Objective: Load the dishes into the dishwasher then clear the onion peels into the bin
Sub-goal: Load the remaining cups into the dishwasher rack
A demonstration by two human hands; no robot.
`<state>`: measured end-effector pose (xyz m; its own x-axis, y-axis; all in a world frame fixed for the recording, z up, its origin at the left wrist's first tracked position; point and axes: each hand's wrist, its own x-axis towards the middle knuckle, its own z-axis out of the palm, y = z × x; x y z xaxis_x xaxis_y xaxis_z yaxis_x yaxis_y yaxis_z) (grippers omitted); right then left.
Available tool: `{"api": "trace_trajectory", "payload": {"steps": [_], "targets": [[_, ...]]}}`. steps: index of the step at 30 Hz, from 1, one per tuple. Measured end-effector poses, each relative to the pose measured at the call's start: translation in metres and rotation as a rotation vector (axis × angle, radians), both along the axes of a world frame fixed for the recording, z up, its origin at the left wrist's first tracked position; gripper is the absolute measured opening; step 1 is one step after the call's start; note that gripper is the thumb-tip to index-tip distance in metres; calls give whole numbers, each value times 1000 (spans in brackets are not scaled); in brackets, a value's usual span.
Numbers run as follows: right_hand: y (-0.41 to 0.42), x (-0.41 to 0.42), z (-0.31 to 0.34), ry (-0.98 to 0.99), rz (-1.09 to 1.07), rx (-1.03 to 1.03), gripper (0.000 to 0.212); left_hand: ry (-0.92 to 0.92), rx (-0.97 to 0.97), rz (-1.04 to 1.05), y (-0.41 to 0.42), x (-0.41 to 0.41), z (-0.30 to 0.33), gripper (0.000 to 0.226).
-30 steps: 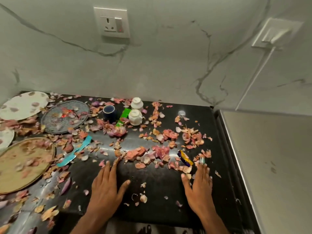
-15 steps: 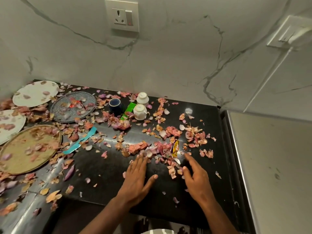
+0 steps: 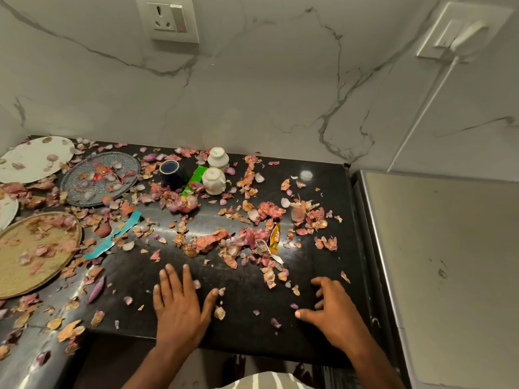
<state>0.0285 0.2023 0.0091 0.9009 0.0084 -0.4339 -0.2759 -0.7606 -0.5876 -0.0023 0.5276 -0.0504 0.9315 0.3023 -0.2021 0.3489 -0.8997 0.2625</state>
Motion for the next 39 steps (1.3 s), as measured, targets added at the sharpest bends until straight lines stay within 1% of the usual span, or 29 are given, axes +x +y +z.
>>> {"api": "trace_trajectory", "payload": {"steps": [2,5,7,9,12,14,16,19,22,25,27,29,33,35,39], "targets": [[8,1,1,5,17,12,81,-15,-29,-61,-13,4,0,106],[15,6,10,-4,71,8,78,-44,-166,-131,-39,17,4,103],[15,10,15,-25,89,-19,76,-69,-266,-156,-51,26,11,97],[15,13,18,-44,111,-77,74,-94,-303,-157,-51,35,17,89],[17,18,21,-50,205,-215,69,-99,-283,-124,-35,54,27,91],[23,28,28,-23,306,-317,58,-118,-241,-92,-15,74,37,86],[32,41,33,31,397,-405,40,-148,-169,-87,8,98,48,77],[48,56,38,111,465,-481,28,-193,-98,-85,38,138,60,73],[57,66,43,132,487,-510,28,-227,-64,-53,54,178,72,74],[61,73,49,140,487,-524,20,-228,-38,-9,66,215,84,80],[62,74,51,156,470,-513,21,-230,-23,10,77,236,86,79],[63,72,52,155,462,-503,22,-197,16,16,90,255,85,80],[67,68,53,144,441,-508,21,-121,95,-19,111,287,80,90],[69,66,55,154,420,-503,24,-123,106,-40,117,298,78,88],[71,63,60,164,355,-485,13,-167,107,-4,126,311,79,77]]}}
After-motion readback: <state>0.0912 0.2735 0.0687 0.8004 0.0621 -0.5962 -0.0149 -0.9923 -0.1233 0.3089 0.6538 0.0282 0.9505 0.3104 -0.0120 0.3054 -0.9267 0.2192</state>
